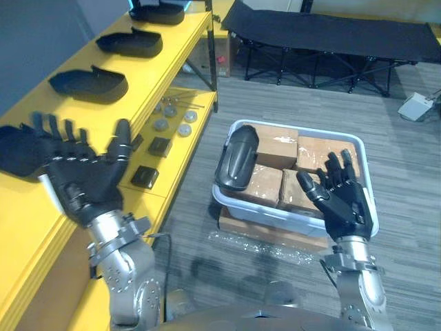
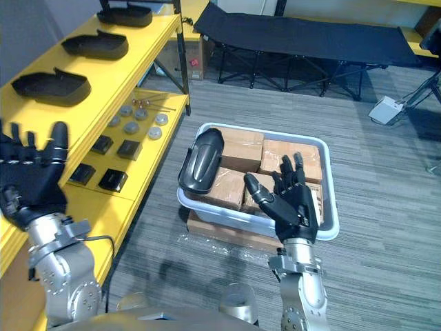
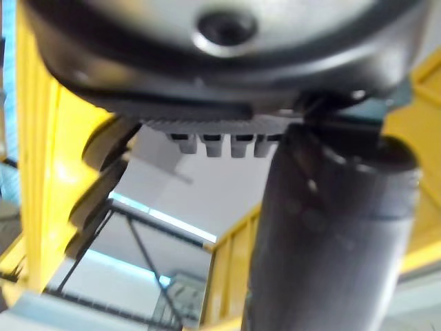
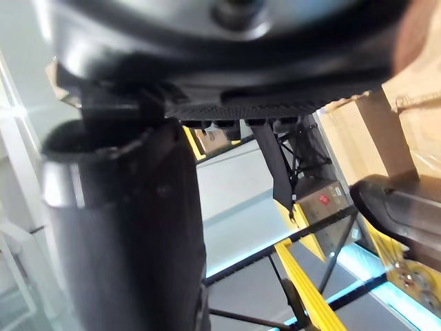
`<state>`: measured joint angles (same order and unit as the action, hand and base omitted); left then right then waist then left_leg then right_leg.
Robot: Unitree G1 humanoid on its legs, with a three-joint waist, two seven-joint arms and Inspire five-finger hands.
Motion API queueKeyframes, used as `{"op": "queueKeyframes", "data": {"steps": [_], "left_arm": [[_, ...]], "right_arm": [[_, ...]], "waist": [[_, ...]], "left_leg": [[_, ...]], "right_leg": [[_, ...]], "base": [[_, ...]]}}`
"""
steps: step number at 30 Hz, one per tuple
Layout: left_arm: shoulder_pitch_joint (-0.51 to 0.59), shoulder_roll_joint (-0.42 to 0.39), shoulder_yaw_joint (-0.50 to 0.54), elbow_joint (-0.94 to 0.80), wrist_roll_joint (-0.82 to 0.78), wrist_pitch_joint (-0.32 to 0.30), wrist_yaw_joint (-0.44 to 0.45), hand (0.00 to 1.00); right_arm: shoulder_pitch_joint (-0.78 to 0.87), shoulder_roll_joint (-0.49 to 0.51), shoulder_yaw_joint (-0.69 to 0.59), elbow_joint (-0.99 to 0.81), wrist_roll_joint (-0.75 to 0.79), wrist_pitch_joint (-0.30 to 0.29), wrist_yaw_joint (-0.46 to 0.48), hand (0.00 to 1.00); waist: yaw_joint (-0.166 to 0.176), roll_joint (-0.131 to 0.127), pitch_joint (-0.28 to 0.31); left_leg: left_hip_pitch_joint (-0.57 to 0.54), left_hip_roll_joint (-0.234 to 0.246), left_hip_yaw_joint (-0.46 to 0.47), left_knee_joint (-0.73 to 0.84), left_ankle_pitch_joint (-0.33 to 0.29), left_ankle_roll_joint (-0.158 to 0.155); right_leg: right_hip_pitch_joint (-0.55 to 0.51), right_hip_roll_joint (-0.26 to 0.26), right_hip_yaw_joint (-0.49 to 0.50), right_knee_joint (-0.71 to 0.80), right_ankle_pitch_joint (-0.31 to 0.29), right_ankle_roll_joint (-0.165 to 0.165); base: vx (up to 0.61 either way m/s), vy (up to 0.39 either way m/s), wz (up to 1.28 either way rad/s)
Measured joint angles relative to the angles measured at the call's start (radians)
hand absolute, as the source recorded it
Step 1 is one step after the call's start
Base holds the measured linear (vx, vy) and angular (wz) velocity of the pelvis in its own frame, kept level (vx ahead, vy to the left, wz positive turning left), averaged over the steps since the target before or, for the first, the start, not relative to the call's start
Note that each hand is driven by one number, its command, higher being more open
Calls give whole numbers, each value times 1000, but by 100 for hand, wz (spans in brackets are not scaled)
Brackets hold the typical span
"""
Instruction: Walk over and take three plastic housings, then place them on the shelf
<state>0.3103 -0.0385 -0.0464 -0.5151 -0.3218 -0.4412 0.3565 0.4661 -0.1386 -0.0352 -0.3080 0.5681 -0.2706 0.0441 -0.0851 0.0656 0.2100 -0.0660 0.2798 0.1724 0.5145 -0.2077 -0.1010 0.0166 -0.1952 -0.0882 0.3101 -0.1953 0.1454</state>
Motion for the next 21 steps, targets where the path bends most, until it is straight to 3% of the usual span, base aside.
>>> {"op": "queueKeyframes", "data": {"steps": [3, 4, 5, 7, 11, 16, 18, 21], "left_arm": [[1, 19, 3, -8, -12, -2, -32, 100], [1, 20, 5, -7, -28, -1, -41, 100], [0, 24, 9, -2, -35, 2, -42, 100], [4, 37, 9, 9, -69, 17, -56, 100], [-4, 87, 3, 80, -58, 97, -96, 100], [-80, 186, -76, 278, 21, 247, -167, 100], [-110, 198, -121, 370, 62, 294, -193, 100], [-125, 217, -197, 463, 100, 332, -233, 100]], "right_arm": [[7, -7, 8, 1, -16, 0, -35, 100], [5, -15, 7, 1, -36, -1, -54, 100], [0, -12, 5, 3, -62, -1, -71, 100], [-4, -13, 19, 2, -141, 1, -115, 100], [-88, -12, 21, 89, -144, 23, -188, 100], [-357, -23, -34, 451, -113, 32, -286, 100], [-527, -78, -51, 611, -87, 53, -326, 100], [-837, -218, -64, 828, -40, 89, -378, 100]], "waist": [[12, 22, -11], [17, 27, -14], [24, 18, -9], [31, -2, 3], [49, -40, 12], [76, -55, 52], [85, -44, 100], [127, -11, 184]], "left_leg": [[23, -39, -28, -91, -37, 27], [40, -53, -32, -143, -60, 19], [49, -72, -22, -170, -51, 2], [60, -95, 0, -178, -41, -4], [49, -99, 24, -164, -42, -7], [-49, -98, 5, -100, -44, -5], [-93, -97, -28, -73, -42, -7], [-149, -97, -75, -38, -37, -11]], "right_leg": [[-61, 5, 55, 1, 12, 14], [-85, 3, 71, 7, 20, 21], [-104, -8, 91, 13, 31, 30], [-112, -29, 95, 7, 56, 37], [-97, -33, 87, -102, 162, 38], [-67, -35, 4, -269, 276, 31], [-68, -32, -23, -295, 293, 33], [-94, -18, -36, -301, 323, 28]], "base": [[-47, -19, -45], [-62, 100, -53], [-49, 125, -35], [-84, 145, -32], [-98, 132, -31], [-139, 56, 7], [-157, -2, 27], [-152, -1, 12]]}}
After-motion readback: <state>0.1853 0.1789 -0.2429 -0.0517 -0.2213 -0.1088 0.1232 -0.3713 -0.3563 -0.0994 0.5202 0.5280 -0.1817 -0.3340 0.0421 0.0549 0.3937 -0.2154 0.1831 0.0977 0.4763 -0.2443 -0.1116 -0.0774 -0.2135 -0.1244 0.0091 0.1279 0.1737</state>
